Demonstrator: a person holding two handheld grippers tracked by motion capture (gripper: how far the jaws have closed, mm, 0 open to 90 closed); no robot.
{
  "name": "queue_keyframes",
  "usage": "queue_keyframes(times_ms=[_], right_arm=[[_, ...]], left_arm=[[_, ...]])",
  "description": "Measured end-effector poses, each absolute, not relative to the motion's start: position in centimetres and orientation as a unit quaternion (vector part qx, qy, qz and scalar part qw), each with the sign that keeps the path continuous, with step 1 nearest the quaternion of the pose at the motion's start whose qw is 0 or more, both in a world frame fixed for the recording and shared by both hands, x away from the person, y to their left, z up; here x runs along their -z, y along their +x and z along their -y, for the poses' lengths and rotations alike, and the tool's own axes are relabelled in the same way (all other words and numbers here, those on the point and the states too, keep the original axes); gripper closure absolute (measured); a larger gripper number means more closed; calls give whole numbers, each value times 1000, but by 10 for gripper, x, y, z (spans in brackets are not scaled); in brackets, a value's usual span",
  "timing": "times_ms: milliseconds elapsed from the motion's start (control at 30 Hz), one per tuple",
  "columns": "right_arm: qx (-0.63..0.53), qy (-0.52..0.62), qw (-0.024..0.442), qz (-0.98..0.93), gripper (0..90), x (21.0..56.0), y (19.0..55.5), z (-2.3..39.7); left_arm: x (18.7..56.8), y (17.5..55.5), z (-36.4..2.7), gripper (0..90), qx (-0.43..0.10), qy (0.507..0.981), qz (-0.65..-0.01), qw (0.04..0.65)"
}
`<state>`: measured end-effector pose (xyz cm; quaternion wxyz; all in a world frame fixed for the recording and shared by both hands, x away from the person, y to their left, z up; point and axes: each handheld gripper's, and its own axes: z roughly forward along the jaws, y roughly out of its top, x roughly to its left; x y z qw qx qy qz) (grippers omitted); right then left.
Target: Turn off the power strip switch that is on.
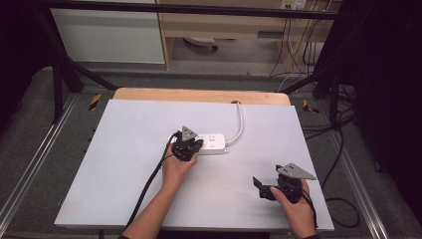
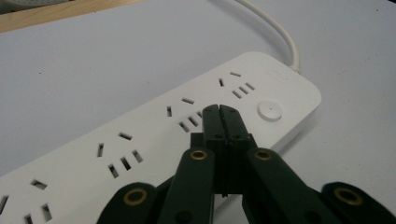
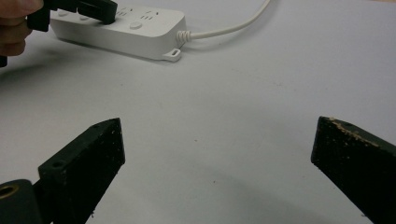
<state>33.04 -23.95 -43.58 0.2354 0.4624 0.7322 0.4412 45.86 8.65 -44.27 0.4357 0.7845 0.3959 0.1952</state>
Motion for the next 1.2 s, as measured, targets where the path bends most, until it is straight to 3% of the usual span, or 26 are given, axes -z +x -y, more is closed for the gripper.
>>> queue_keyframes(times_ms=[1200], right_arm=[[-442,462,233,-733,32,436,331,240]], left_arm=[[442,458,-88,900,-192,774,-403,450]])
